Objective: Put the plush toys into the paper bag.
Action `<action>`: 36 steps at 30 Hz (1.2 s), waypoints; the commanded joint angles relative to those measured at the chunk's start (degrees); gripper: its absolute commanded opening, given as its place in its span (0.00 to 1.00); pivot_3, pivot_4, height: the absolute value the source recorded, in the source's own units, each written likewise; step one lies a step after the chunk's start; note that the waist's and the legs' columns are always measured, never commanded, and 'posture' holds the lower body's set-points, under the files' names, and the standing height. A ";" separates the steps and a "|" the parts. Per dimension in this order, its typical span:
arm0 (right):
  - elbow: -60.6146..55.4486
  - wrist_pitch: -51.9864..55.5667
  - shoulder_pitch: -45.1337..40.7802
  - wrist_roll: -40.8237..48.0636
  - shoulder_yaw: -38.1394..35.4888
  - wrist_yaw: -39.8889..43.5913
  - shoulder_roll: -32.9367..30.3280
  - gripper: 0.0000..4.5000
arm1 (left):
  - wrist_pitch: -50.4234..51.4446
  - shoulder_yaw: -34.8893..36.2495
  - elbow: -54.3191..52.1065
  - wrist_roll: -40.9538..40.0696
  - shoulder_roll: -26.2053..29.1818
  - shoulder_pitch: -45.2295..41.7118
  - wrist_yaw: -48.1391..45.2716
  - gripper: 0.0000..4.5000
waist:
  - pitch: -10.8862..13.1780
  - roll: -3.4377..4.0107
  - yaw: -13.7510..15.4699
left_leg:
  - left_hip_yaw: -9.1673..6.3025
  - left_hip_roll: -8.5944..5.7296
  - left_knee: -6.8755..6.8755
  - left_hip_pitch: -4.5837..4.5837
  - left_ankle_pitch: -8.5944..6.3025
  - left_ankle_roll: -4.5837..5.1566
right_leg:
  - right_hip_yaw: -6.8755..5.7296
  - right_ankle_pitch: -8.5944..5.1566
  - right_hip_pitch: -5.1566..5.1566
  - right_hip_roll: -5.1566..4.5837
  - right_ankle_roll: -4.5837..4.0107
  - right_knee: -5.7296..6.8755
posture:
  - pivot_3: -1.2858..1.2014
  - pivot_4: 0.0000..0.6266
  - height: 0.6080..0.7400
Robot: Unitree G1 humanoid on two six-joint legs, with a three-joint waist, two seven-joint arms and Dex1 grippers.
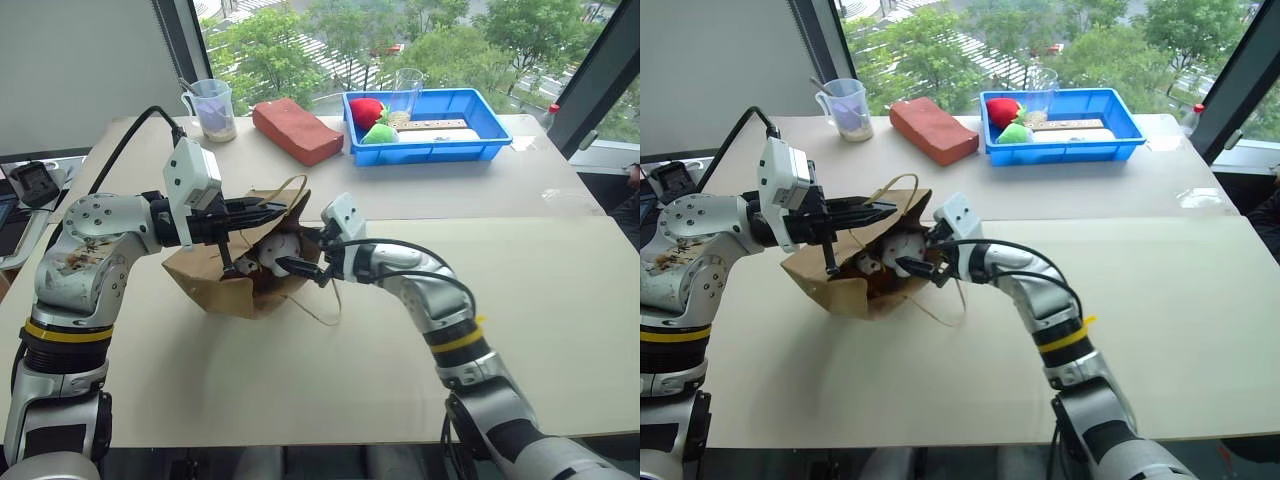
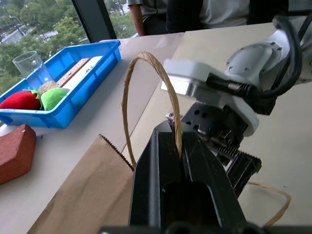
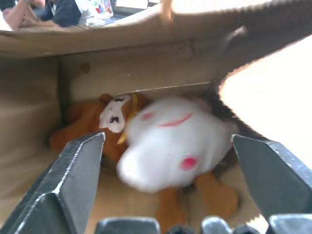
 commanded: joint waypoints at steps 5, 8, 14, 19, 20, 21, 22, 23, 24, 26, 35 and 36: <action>-16.90 11.82 5.07 10.21 2.44 10.10 -10.69 0.99 | -0.82 0.84 -0.93 0.49 0.72 -0.12 0.23 0.00 | 0.00 -0.01 0.10 | 0.00 0.00 0.01 0.01 -0.01 0.02 | 0.00 0.00 0.06 0.00 0.01 -0.10 | 0.52 0.24 1.00; -14.21 13.27 5.82 9.54 4.20 7.87 -8.95 0.99 | -1.01 0.58 -0.65 0.68 0.56 -0.22 0.17 0.00 | 0.00 -0.01 -0.02 | 0.00 0.00 0.05 0.01 -0.01 0.02 | 0.00 -0.01 0.07 0.00 0.01 -0.15 | 0.52 0.24 1.00; -7.32 11.75 6.22 6.36 8.62 6.55 -6.41 0.87 | -0.73 0.20 -0.68 0.81 0.55 -0.77 -0.23 0.00 | 0.00 -0.01 0.19 | 0.01 0.00 0.07 0.05 -0.01 0.02 | 0.00 -0.01 0.05 0.00 0.00 -0.15 | 0.52 0.24 1.00; -7.18 10.50 6.95 6.28 7.95 7.03 -6.33 0.48 | -0.48 0.29 -0.92 0.77 0.78 -1.02 -0.49 0.00 | 0.00 -0.01 0.45 | 0.00 0.00 0.06 0.01 -0.01 0.02 | 0.00 0.00 0.05 0.00 0.00 -0.11 | 0.52 0.24 1.00; -7.48 10.24 7.22 6.40 7.27 6.65 -6.35 0.41 | -0.34 0.34 -1.04 0.67 0.81 -1.10 -0.48 0.00 | 0.00 -0.01 0.45 | 0.00 0.00 0.06 0.01 -0.01 0.02 | 0.00 0.00 0.05 0.00 0.01 -0.11 | 0.52 0.24 1.00; -7.97 9.92 7.45 6.70 6.40 6.47 -6.50 0.35 | -0.36 0.32 -1.06 0.68 0.80 -1.15 -0.49 0.00 | 0.00 -0.01 0.46 | 0.00 0.00 0.06 0.01 -0.01 0.02 | 0.00 0.00 0.05 0.00 0.01 -0.11 | 0.52 0.24 1.00; -8.42 9.75 7.60 6.99 5.59 6.36 -6.69 0.26 | -0.40 0.28 -0.98 0.72 0.75 -1.25 -0.51 0.00 | 0.00 -0.01 0.46 | 0.00 0.00 0.06 0.01 -0.01 0.02 | 0.00 0.00 0.05 0.00 0.01 -0.12 | 0.52 0.24 1.00; -8.89 9.62 7.73 7.20 4.89 6.25 -6.89 0.19 | -0.44 0.25 -0.84 0.74 0.71 -1.36 -0.53 0.00 | 0.00 -0.01 0.45 | 0.00 0.00 0.06 0.01 -0.01 0.02 | 0.00 0.00 0.05 0.00 0.01 -0.12 | 0.52 0.24 1.00; -9.61 9.70 7.95 7.48 4.13 6.23 -7.29 0.13 | -0.47 0.10 -0.49 0.79 0.51 -1.67 -0.51 0.00 | 0.00 -0.01 0.44 | 0.00 0.00 0.06 0.01 -0.01 0.02 | 0.00 0.00 0.05 0.00 0.01 -0.12 | 0.52 0.24 1.00; -11.60 10.30 8.48 8.33 2.33 5.75 -7.76 0.01 | -1.02 -0.62 1.13 1.37 -0.59 -3.03 -0.09 0.00 | 0.00 -0.01 0.55 | 0.00 0.00 0.06 0.01 -0.01 0.02 | 0.00 0.00 0.05 0.00 0.01 -0.13 | 0.52 0.24 1.00; -30.03 21.56 4.01 18.76 -13.37 -6.23 -6.31 0.01 | -15.65 -5.55 30.20 9.09 -13.63 -22.11 -1.55 0.00 | 0.01 -0.02 1.94 | 0.00 -0.04 0.19 -0.02 0.01 -0.01 | -0.03 0.00 0.09 -0.01 0.00 -0.19 | 0.52 0.24 1.00; -31.11 23.14 2.62 19.90 -14.36 -8.11 -5.44 0.01 | -17.60 -5.41 35.03 9.58 -15.07 -24.95 -2.21 0.00 | 0.00 -0.02 1.83 | 0.00 -0.04 0.20 -0.03 0.01 -0.01 | -0.03 0.00 0.08 -0.01 0.00 -0.20 | 0.52 0.24 1.00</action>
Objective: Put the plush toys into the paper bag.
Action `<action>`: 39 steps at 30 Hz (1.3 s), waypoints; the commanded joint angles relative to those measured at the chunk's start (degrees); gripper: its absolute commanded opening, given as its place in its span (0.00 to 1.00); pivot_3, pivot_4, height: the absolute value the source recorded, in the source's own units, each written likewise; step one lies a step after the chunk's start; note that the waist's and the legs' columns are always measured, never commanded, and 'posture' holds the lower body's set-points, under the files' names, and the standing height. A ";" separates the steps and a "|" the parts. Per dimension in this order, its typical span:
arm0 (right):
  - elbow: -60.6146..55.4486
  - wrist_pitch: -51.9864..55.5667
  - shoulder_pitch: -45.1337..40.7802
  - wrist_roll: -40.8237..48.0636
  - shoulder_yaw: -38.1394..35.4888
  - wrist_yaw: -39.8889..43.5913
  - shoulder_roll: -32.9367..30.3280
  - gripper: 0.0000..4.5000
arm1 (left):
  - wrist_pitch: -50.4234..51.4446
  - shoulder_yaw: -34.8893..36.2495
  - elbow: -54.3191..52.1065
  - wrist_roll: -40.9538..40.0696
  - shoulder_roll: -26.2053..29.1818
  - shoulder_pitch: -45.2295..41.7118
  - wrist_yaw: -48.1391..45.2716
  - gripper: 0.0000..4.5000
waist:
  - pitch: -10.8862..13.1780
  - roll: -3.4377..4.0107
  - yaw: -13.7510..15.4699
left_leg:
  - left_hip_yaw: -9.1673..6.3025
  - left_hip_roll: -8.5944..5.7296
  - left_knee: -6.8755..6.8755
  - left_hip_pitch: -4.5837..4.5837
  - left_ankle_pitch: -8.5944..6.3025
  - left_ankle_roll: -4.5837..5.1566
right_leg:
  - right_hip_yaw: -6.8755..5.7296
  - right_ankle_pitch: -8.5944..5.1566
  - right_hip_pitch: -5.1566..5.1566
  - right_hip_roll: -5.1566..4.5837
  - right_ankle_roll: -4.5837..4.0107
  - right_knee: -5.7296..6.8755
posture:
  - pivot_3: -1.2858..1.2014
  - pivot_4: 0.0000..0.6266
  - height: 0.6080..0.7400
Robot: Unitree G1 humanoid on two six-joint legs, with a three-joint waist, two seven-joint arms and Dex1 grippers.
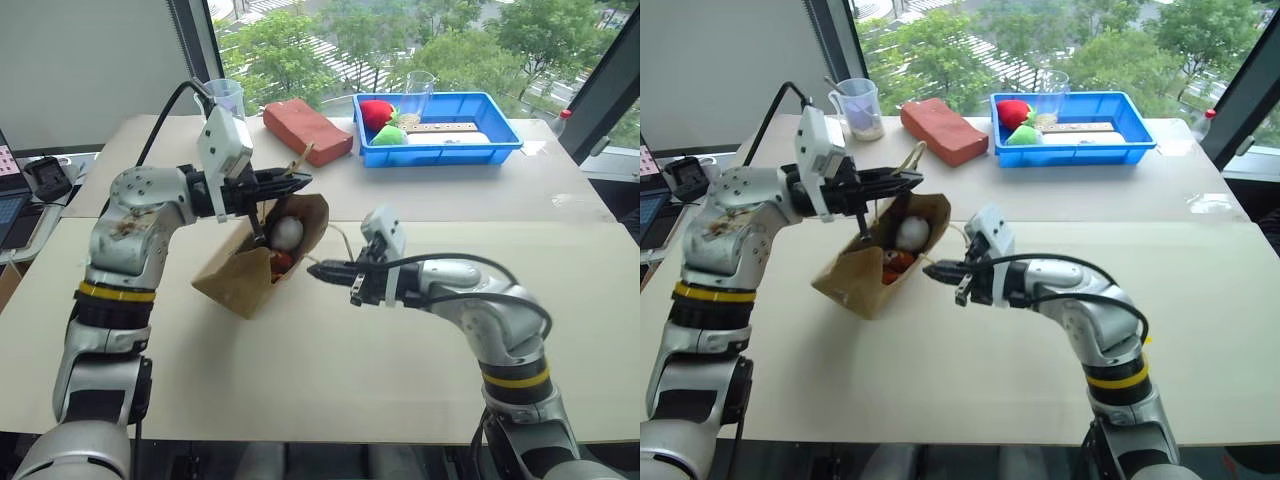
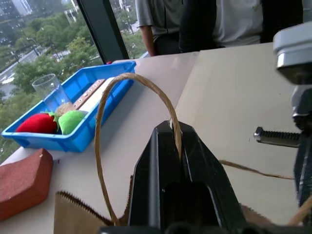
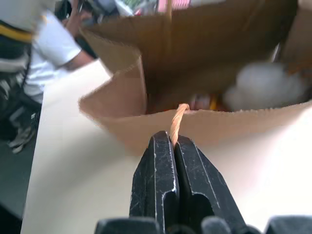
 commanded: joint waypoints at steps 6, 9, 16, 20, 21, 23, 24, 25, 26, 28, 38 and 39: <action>-6.98 7.70 -7.02 6.37 -2.79 -12.39 7.44 0.01 | -11.90 0.90 25.24 3.13 -5.52 -14.84 -7.79 0.00 | -0.02 0.02 -1.35 | -0.01 0.01 -0.12 0.03 -0.08 0.14 | -0.03 0.00 -0.01 0.00 0.00 0.18 | 0.52 0.24 1.00; -3.08 4.54 -6.30 2.96 1.33 -14.05 8.66 0.01 | -11.75 -0.21 27.25 4.04 -5.41 -14.99 -12.11 0.00 | -0.02 0.02 -1.98 | -0.01 0.00 -0.12 0.00 -0.10 0.18 | -0.03 0.00 -0.05 0.00 0.00 0.17 | 0.52 0.24 1.00; 8.32 -5.28 -6.18 -6.24 6.88 -14.11 6.49 0.01 | -6.14 -1.57 17.51 3.98 -1.88 -7.19 -17.57 0.00 | -0.02 0.02 -2.10 | -0.01 0.00 -0.10 0.00 -0.10 0.19 | -0.03 0.00 -0.07 0.00 0.00 0.21 | 0.52 0.24 1.00; 10.41 -7.40 -6.34 -7.80 7.64 -12.85 5.60 0.01 | 3.23 0.09 1.77 0.35 2.53 0.96 -16.42 0.00 | -0.01 0.03 -2.25 | -0.02 0.02 -0.17 -0.01 -0.11 0.19 | -0.02 0.00 -0.15 0.00 0.00 0.24 | 0.52 0.24 1.00; 10.59 -7.65 -6.43 -7.77 7.75 -12.15 5.31 0.01 | 5.53 1.14 -1.63 -0.89 3.38 2.51 -15.34 0.00 | -0.01 0.03 -2.22 | -0.03 0.02 -0.16 -0.02 -0.11 0.19 | -0.02 0.00 -0.18 0.00 0.00 0.26 | 0.52 0.24 1.00; 10.81 -7.93 -6.67 -7.40 7.90 -10.41 4.60 0.00 | 8.81 3.70 -6.13 -2.73 4.37 4.41 -12.14 0.06 | -0.01 0.03 -1.99 | -0.03 0.02 -0.16 -0.04 -0.11 0.19 | -0.02 0.00 -0.18 0.00 0.00 0.25 | 0.52 0.24 1.00; 10.83 -7.98 -6.79 -7.23 7.96 -9.53 4.24 0.00 | 10.35 4.98 -7.58 -3.50 4.75 4.97 -10.52 0.13 | -0.01 0.02 -1.89 | -0.04 0.02 -0.14 -0.04 -0.10 0.18 | -0.03 0.00 -0.17 0.00 0.00 0.25 | 0.52 0.24 1.00; 10.85 -8.02 -6.84 -7.19 7.99 -8.94 4.03 0.00 | 11.50 5.75 -8.60 -4.03 4.99 5.34 -9.37 0.21 | -0.01 0.03 -1.83 | -0.04 0.02 -0.12 -0.05 -0.10 0.18 | -0.03 0.00 -0.14 0.00 0.00 0.23 | 0.52 0.24 1.00; 10.90 -8.00 -6.95 -7.10 7.97 -8.23 3.73 0.00 | 12.81 6.77 -10.27 -4.55 5.78 6.14 -8.30 0.31 | -0.01 0.03 -1.85 | -0.04 0.02 -0.09 -0.04 -0.10 0.18 | -0.03 0.00 -0.10 0.00 0.00 0.22 | 0.52 0.24 1.00; 10.61 -7.86 -7.00 -7.12 8.29 -7.14 3.32 0.00 | 16.42 9.30 -14.90 -6.68 7.97 8.62 -6.45 0.53 | -0.01 0.03 -2.00 | -0.04 0.02 -0.08 -0.02 -0.10 0.18 | -0.02 0.00 -0.07 0.00 0.00 0.20 | 0.52 0.24 1.00; 12.41 -8.46 -8.76 -7.81 8.50 -4.13 2.45 0.00 | 20.43 17.52 -30.68 -11.22 15.71 28.01 -1.86 0.99 | -0.01 0.04 -1.97 | -0.02 0.05 -0.17 0.03 -0.10 0.18 | -0.02 0.00 -0.13 0.00 0.00 0.18 | 0.52 0.24 1.00; 12.60 -8.53 -8.88 -7.92 8.56 -3.98 2.44 0.00 | 19.25 17.28 -31.40 -10.83 15.41 30.26 -1.68 0.99 | -0.01 0.05 -1.86 | -0.02 0.05 -0.17 0.04 -0.10 0.18 | -0.02 0.00 -0.12 0.01 0.00 0.18 | 0.52 0.24 1.00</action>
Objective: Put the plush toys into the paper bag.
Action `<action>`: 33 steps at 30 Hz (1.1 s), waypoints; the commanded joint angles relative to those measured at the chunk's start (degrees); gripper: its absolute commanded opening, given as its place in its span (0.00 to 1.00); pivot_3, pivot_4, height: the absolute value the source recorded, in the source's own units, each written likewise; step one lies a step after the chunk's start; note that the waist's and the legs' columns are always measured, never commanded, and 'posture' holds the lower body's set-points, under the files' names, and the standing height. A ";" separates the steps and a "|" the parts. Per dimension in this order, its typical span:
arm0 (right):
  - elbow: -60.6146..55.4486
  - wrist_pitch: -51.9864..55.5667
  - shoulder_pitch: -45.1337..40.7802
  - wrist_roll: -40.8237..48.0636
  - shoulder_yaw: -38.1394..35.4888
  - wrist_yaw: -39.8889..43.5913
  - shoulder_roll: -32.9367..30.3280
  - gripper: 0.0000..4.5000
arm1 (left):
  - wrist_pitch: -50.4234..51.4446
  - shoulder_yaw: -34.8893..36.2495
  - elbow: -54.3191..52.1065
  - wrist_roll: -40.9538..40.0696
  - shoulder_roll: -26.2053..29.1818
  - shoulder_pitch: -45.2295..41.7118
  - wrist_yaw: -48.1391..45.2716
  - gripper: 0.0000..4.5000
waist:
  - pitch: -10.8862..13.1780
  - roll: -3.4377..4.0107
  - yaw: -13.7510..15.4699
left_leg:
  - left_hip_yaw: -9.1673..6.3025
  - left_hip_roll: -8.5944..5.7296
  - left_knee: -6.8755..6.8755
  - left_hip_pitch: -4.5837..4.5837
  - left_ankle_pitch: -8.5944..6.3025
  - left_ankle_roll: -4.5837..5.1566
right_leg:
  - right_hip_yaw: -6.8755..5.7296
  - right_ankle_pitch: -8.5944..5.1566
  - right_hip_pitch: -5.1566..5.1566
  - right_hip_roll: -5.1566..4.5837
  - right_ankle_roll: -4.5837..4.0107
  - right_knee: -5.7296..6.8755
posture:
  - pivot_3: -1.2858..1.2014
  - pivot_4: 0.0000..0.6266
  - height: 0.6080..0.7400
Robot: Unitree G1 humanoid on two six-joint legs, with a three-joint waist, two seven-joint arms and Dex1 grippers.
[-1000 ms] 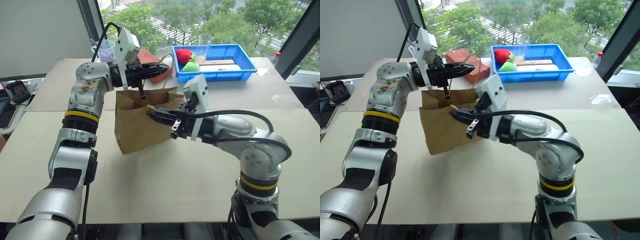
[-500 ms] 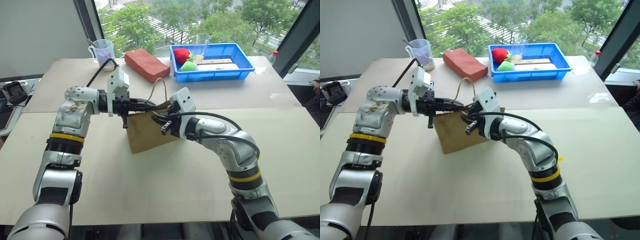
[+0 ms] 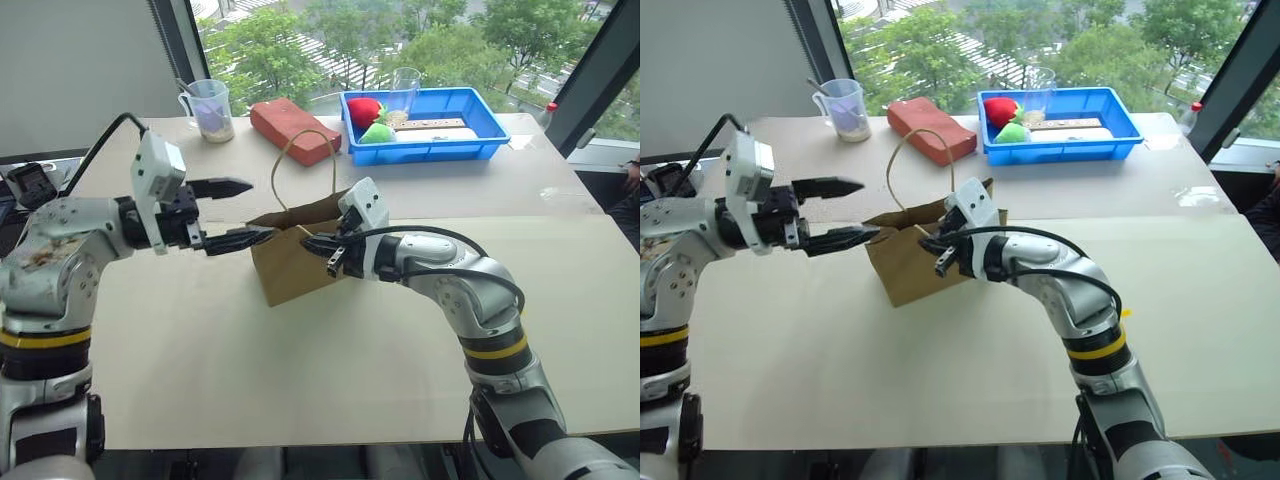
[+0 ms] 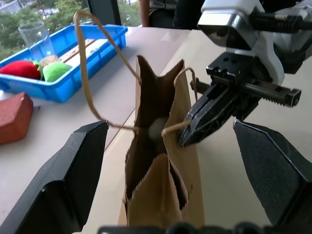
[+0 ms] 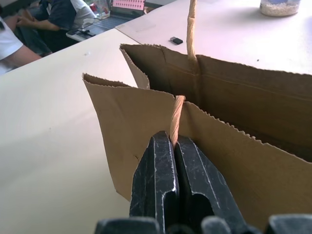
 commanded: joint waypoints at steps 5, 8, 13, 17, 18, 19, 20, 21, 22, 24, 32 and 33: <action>-0.55 -2.08 -1.72 -0.57 -0.14 1.23 -0.22 0.00 | -12.11 -2.45 -0.06 5.27 -3.69 7.62 3.60 0.99 | 0.01 -0.01 1.10 | 0.00 0.00 0.02 -0.02 0.01 -0.02 | -0.01 0.00 0.00 -0.01 -0.01 -0.15 | 0.52 0.24 1.00; -1.00 -1.73 -1.52 -0.62 -0.19 1.22 -0.27 0.00 | -17.46 -4.48 3.60 8.54 -6.84 6.35 6.63 0.99 | 0.00 0.00 1.44 | 0.03 0.00 0.02 0.00 0.01 -0.03 | -0.01 0.01 0.00 -0.01 -0.01 -0.15 | 0.52 0.24 1.00; -2.06 -0.82 -1.02 -0.67 -0.51 0.64 -0.35 0.00 | -23.82 -5.91 9.23 12.50 -9.57 4.20 9.59 0.99 | 0.00 -0.01 1.39 | 0.04 0.00 0.05 0.00 0.02 -0.04 | -0.01 0.01 0.00 -0.01 -0.02 -0.12 | 0.52 0.24 1.00; -2.83 -0.23 -0.71 -0.60 -0.67 0.07 -0.49 0.00 | -24.76 -6.26 10.62 12.06 -9.69 3.85 9.12 0.99 | 0.00 -0.01 1.21 | 0.04 0.00 0.01 0.00 0.02 -0.03 | -0.01 0.01 -0.05 -0.01 -0.02 -0.06 | 0.52 0.24 1.00; -2.97 -0.11 -0.72 -0.58 -0.64 -0.08 -0.48 0.00 | -24.82 -6.40 11.14 11.79 -9.69 3.63 8.73 0.99 | 0.00 -0.01 1.21 | 0.04 0.00 0.01 0.00 0.02 -0.03 | -0.01 0.01 -0.06 -0.01 -0.02 -0.06 | 0.52 0.24 1.00; -3.17 0.01 -0.67 -0.51 -0.66 -0.18 -0.52 0.00 | -24.69 -6.63 11.54 11.48 -9.75 3.42 8.32 0.99 | 0.00 -0.01 1.23 | 0.04 0.00 0.01 -0.01 0.02 -0.03 | -0.01 0.01 -0.06 -0.01 -0.02 -0.07 | 0.52 0.24 1.00; -3.37 0.17 -0.69 -0.44 -0.67 -0.31 -0.55 0.00 | -24.70 -7.07 12.24 11.21 -9.89 2.99 7.61 0.99 | 0.00 -0.01 1.22 | 0.04 0.00 0.02 -0.01 0.02 -0.03 | -0.01 0.01 -0.05 -0.01 -0.02 -0.07 | 0.52 0.24 1.00; -3.55 0.38 -0.78 -0.35 -0.70 -0.44 -0.55 0.00 | -24.63 -7.63 13.21 10.83 -10.20 2.36 6.69 0.99 | 0.00 -0.01 1.25 | 0.04 0.00 0.02 -0.02 0.02 -0.03 | -0.01 0.01 -0.05 -0.01 -0.02 -0.07 | 0.52 0.24 1.00; -3.66 0.52 -0.85 -0.27 -0.75 -0.50 -0.59 0.00 | -24.94 -8.29 14.65 10.85 -10.78 1.52 6.15 0.99 | 0.00 -0.01 1.39 | 0.04 -0.01 0.03 -0.02 0.02 -0.03 | -0.01 0.01 -0.04 -0.01 -0.02 -0.08 | 0.52 0.24 1.00; -3.78 0.69 -0.97 -0.22 -0.74 -0.60 -0.62 0.00 | -27.35 -10.02 18.43 12.30 -12.15 -0.16 5.20 0.99 | 0.00 -0.01 1.58 | 0.03 -0.01 0.06 -0.01 0.02 -0.03 | -0.01 0.01 0.00 -0.01 -0.02 -0.09 | 0.52 0.24 1.00; -3.83 0.79 -1.54 -0.52 0.16 -0.86 0.04 0.00 | -33.10 -14.18 29.03 14.65 -16.04 -4.92 1.71 0.88 | 0.00 -0.02 1.14 | 0.03 -0.01 0.07 -0.01 0.02 -0.03 | -0.02 0.01 -0.02 -0.01 -0.02 -0.06 | 0.52 0.24 1.00; -3.89 0.79 -1.56 -0.54 0.20 -0.89 0.05 0.00 | -33.44 -14.18 29.50 14.68 -16.10 -5.16 1.42 0.82 | 0.00 -0.02 1.10 | 0.03 -0.01 0.07 -0.02 0.02 -0.03 | -0.02 0.01 -0.02 -0.01 -0.02 -0.06 | 0.52 0.24 1.00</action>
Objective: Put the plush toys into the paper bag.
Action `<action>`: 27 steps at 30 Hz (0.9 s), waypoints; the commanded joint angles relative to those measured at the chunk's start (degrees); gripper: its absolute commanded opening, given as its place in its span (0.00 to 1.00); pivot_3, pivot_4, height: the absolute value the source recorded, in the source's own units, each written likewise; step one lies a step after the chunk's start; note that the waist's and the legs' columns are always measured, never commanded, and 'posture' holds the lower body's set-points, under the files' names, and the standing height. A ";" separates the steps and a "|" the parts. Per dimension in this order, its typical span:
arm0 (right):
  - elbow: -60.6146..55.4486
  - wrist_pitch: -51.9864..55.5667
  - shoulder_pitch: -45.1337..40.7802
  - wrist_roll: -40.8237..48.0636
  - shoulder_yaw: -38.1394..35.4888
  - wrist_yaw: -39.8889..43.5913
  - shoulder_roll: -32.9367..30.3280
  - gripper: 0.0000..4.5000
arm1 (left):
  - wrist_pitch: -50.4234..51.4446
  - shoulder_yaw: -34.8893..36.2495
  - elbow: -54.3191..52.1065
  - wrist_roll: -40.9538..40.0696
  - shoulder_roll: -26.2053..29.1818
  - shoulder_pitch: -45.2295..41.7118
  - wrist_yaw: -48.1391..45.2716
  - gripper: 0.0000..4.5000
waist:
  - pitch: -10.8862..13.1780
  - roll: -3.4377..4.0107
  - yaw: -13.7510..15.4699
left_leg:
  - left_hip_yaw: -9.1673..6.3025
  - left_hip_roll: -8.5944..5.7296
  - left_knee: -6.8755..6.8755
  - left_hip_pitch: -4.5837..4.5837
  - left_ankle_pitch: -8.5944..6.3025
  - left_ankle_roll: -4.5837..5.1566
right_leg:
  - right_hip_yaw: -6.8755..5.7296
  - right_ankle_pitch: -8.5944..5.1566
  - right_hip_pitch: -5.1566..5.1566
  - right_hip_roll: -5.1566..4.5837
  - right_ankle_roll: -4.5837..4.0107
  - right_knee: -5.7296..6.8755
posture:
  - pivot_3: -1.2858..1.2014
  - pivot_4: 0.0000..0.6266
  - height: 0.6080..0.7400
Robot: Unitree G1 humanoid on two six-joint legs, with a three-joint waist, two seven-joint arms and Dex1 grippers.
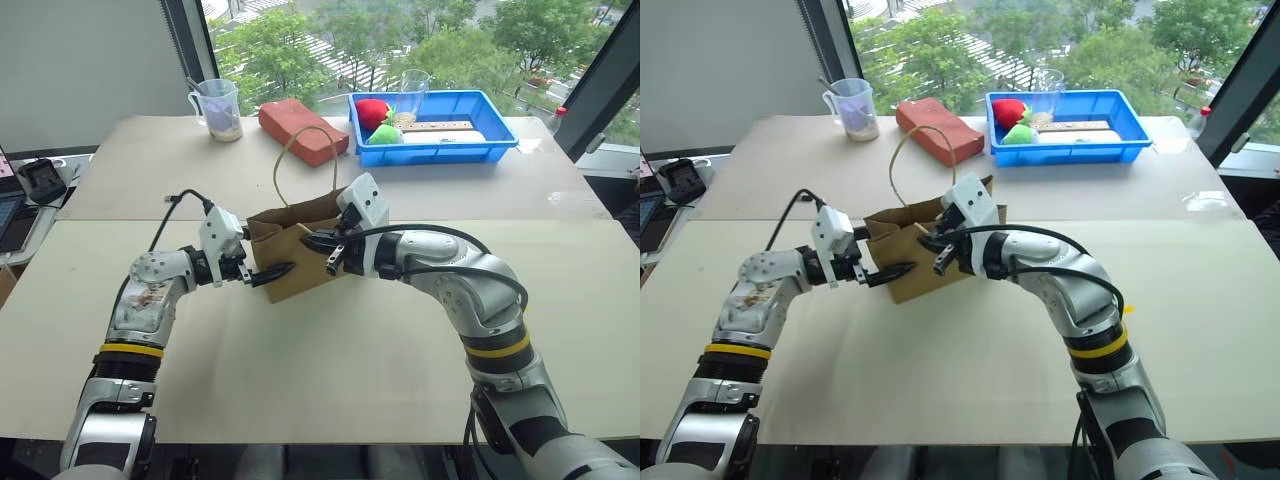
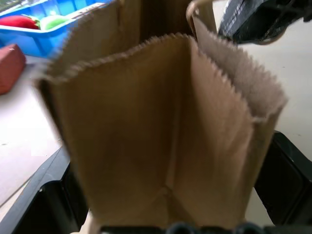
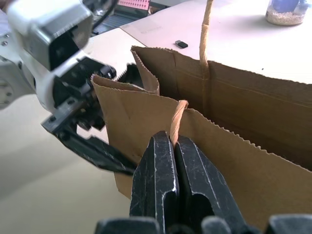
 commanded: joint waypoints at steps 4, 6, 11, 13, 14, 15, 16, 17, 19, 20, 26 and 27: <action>-2.30 -0.32 -1.39 0.06 -0.09 -0.33 0.32 0.00 | -2.59 0.59 1.84 -0.09 0.18 -2.45 -1.73 0.40 | 0.00 0.00 -0.05 | 0.00 0.00 0.00 0.00 0.00 0.00 | 0.00 0.00 0.00 0.00 0.00 0.00 | 0.52 0.24 1.00; -2.33 -0.65 -1.47 -0.13 0.00 -0.38 0.24 0.00 | -2.48 0.72 2.16 -0.35 0.16 -2.55 -2.20 0.19 | 0.00 0.00 -0.05 | 0.00 0.00 0.00 0.00 0.00 0.00 | 0.00 0.00 0.00 0.00 0.00 0.00 | 0.52 0.24 1.00; -3.66 -4.94 -1.82 -1.59 0.77 1.76 -1.54 0.21 | -0.97 0.82 3.00 -0.74 -0.47 -3.38 -2.12 0.00 | 0.00 0.00 0.17 | 0.00 0.00 0.00 -0.01 0.00 0.00 | 0.00 0.00 0.00 0.00 0.00 0.00 | 0.52 0.24 1.00; -4.41 -7.43 -2.33 -3.10 1.58 3.31 -3.44 0.36 | -0.19 0.69 3.30 -0.83 -0.66 -3.87 -2.25 0.00 | 0.00 0.00 0.17 | 0.00 -0.01 0.00 -0.02 0.00 0.00 | 0.00 0.00 0.00 -0.01 0.00 0.00 | 0.52 0.24 1.00; -4.88 -8.39 -2.69 -3.69 1.69 4.14 -4.69 0.45 | -0.02 0.66 3.58 -0.86 -0.71 -4.19 -2.44 0.00 | 0.00 0.00 0.20 | 0.00 -0.01 0.01 -0.02 0.00 0.00 | 0.00 0.00 0.00 -0.01 0.00 0.00 | 0.52 0.24 1.00; -5.31 -9.22 -3.00 -4.15 1.72 4.99 -5.91 0.53 | 0.12 0.69 3.93 -0.90 -0.72 -4.50 -2.70 0.00 | 0.00 0.00 0.19 | 0.00 -0.01 0.01 -0.03 0.00 0.00 | 0.00 0.00 0.00 -0.01 0.00 -0.01 | 0.52 0.24 1.00; -5.73 -9.86 -3.24 -4.48 1.58 5.71 -7.09 0.60 | 0.23 0.70 4.27 -0.89 -0.71 -4.80 -2.95 0.00 | 0.00 0.00 0.16 | 0.00 0.00 0.00 -0.02 0.00 0.00 | -0.01 0.00 0.01 -0.01 0.01 -0.02 | 0.52 0.24 1.00; -6.11 -10.47 -3.43 -4.81 1.28 6.31 -8.19 0.68 | 0.24 0.65 4.64 -0.80 -0.61 -5.11 -3.33 0.00 | 0.00 0.00 0.16 | 0.00 -0.01 0.00 -0.02 0.00 0.00 | -0.01 0.00 0.01 0.00 0.01 -0.02 | 0.52 0.24 1.00; -7.45 -10.21 -3.89 -3.28 -1.43 7.33 -10.06 0.84 | 0.62 0.70 5.68 -1.01 -0.31 -6.10 -4.52 0.00 | 0.00 0.00 0.17 | 0.00 0.00 0.00 -0.02 0.00 0.00 | -0.01 0.00 0.01 0.00 0.01 -0.04 | 0.52 0.24 1.00; -8.35 -9.33 -4.28 -0.86 -4.02 7.51 -10.00 0.91 | 0.85 0.68 6.28 -1.14 -0.09 -6.74 -5.40 0.00 | 0.00 -0.01 0.20 | 0.00 -0.01 0.01 -0.03 0.00 0.00 | -0.01 0.00 0.01 -0.01 0.01 -0.04 | 0.52 0.24 1.00; -12.98 6.23 -8.62 25.30 -19.40 15.92 -17.05 1.00 | 5.65 -0.95 4.68 -4.94 2.30 -9.48 -18.17 0.00 | 0.01 0.00 0.28 | -0.01 0.00 -0.01 -0.09 0.00 0.01 | -0.02 0.00 0.02 -0.01 0.00 -0.01 | 0.52 0.24 1.00; -12.60 8.32 -9.49 28.16 -20.72 17.20 -19.28 1.00 | 6.40 -1.62 3.94 -5.47 2.83 -9.60 -20.89 0.00 | 0.01 0.00 0.27 | -0.02 0.00 -0.02 -0.13 0.00 0.01 | -0.03 0.00 0.03 -0.01 0.00 -0.01 | 0.52 0.24 1.00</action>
